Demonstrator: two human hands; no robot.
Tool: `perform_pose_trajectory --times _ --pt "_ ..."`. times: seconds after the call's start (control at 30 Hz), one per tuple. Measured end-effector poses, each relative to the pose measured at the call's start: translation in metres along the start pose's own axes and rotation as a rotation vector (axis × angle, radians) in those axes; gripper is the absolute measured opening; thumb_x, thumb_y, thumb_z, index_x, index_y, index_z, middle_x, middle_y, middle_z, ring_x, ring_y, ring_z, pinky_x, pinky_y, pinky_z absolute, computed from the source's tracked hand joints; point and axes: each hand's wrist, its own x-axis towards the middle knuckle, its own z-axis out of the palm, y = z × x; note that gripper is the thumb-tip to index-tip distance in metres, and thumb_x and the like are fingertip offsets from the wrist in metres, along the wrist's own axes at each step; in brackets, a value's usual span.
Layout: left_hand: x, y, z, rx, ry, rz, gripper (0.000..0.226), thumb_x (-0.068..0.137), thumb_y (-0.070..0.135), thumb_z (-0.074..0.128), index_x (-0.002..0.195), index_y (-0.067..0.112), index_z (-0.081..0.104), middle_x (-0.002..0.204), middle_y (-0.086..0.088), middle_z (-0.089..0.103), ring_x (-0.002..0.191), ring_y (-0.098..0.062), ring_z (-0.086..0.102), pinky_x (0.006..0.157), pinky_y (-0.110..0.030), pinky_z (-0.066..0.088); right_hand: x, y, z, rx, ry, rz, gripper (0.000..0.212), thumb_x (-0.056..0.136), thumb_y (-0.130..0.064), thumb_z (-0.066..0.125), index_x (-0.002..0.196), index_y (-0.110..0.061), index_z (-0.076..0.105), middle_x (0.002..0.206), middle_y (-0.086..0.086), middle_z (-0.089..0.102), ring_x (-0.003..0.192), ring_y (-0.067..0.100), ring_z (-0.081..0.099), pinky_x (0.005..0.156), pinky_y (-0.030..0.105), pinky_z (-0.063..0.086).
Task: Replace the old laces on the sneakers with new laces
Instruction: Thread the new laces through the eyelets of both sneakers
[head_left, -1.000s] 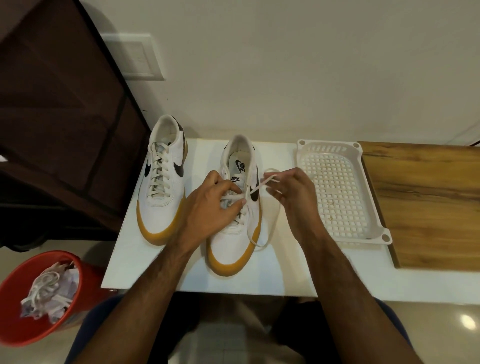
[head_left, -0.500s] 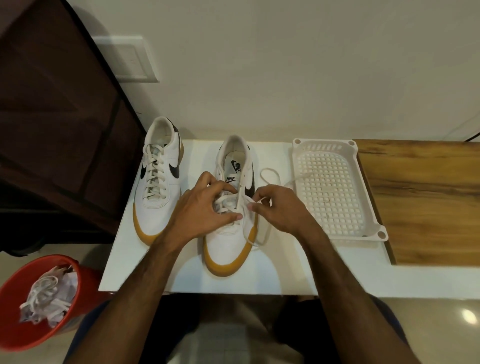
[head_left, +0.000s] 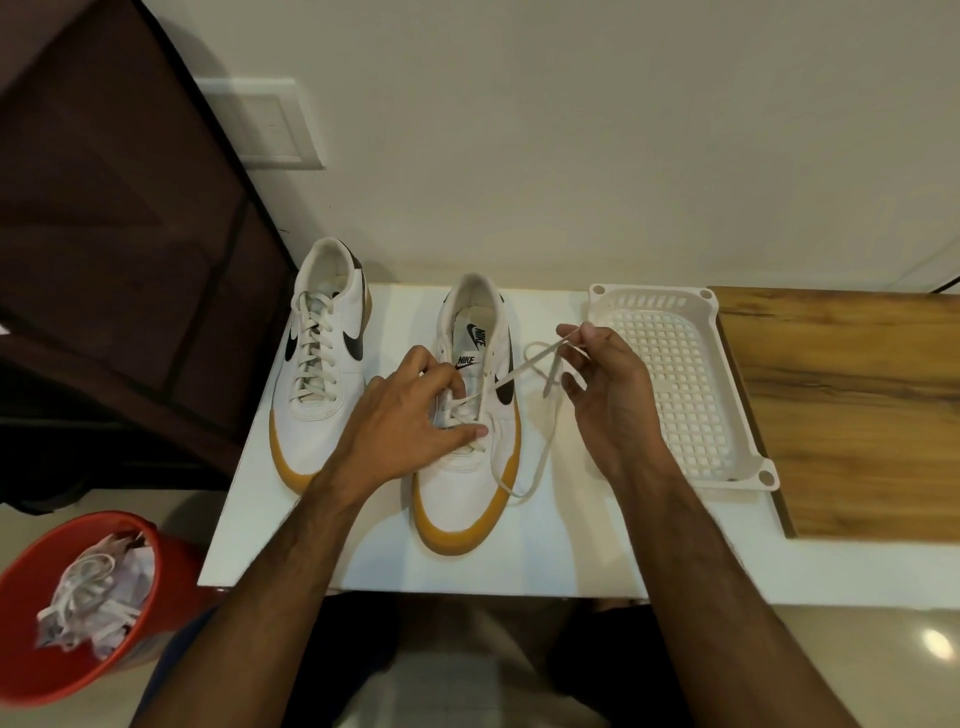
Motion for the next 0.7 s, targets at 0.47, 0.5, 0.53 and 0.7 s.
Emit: perform_pose_trajectory --times 0.47,0.5,0.53,0.7 --pt "-0.012 0.049 0.026 0.500 -0.284 0.543 0.036 0.076 0.056 0.078 0.099 0.029 0.072 0.106 0.006 0.062 0.095 -0.016 0.051 0.082 -0.042 0.042 0.011 -0.008 -0.018 -0.104 0.087 -0.112 0.058 0.092 0.004 0.065 0.142 -0.025 0.057 0.129 0.006 0.069 0.117 0.022 0.068 0.088 0.030 0.056" --pt "-0.011 0.051 0.026 0.536 -0.284 0.547 0.031 0.072 0.048 0.086 0.093 0.028 0.073 0.098 0.006 0.063 0.089 -0.016 0.052 0.079 -0.041 0.042 0.012 -0.007 -0.020 -0.105 0.089 -0.118 0.060 0.091 0.004 0.066 0.142 -0.026 0.056 0.129 0.007 0.069 0.116 0.023 0.068 0.087 0.030 0.056" --pt "-0.010 0.054 0.026 0.560 -0.275 0.557 0.027 0.070 0.037 0.091 0.087 0.027 0.072 0.089 0.006 0.062 0.083 -0.016 0.052 0.076 -0.040 0.041 0.013 -0.008 -0.021 -0.105 0.091 -0.120 0.061 0.090 0.005 0.067 0.141 -0.028 0.055 0.128 0.007 0.069 0.115 0.024 0.069 0.087 0.031 0.057" --pt "-0.016 0.051 0.021 0.330 -0.166 0.474 0.019 0.087 0.026 0.077 0.084 0.029 0.058 0.073 0.013 0.057 0.069 -0.009 0.044 0.077 -0.032 0.032 0.016 -0.006 -0.032 -0.290 0.183 -0.080 0.060 0.086 -0.001 0.070 0.137 -0.027 0.052 0.127 0.004 0.066 0.115 0.022 0.067 0.094 0.038 0.057"
